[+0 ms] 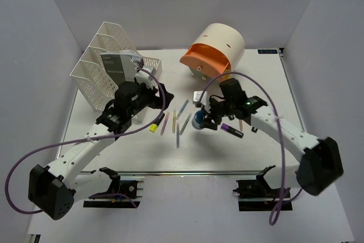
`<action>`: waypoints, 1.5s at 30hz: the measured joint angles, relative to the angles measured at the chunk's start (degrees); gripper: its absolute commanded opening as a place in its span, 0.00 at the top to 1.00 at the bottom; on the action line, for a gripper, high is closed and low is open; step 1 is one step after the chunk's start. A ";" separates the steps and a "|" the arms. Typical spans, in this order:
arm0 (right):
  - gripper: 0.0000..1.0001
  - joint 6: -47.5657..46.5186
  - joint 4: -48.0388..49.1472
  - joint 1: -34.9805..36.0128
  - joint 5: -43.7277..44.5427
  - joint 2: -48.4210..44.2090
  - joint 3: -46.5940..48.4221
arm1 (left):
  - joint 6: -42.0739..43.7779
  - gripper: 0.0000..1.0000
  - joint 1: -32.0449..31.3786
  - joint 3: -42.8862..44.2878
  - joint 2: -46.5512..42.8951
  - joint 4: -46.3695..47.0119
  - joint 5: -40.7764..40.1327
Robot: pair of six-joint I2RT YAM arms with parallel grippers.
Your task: Organize the desk
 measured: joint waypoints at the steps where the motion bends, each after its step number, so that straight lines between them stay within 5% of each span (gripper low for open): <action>1: 0.98 0.31 0.00 -0.85 -0.22 -2.82 0.02 | -1.11 0.13 -0.02 0.17 1.11 0.15 1.86; 8: 0.98 2.60 -0.02 -5.03 -0.87 -15.23 0.15 | -14.58 0.10 0.13 2.71 10.16 2.56 16.06; 22: 1.00 8.48 4.37 -6.49 -0.50 -20.31 0.15 | -45.22 0.05 0.07 8.55 20.28 17.33 31.10; 35: 1.00 11.04 5.25 -6.47 -3.26 -19.61 2.23 | -47.52 0.04 -0.50 12.46 21.86 13.62 33.14; 45: 1.00 12.52 5.81 -6.47 -4.07 -17.73 2.43 | -41.35 0.04 -0.59 15.30 22.84 6.43 34.14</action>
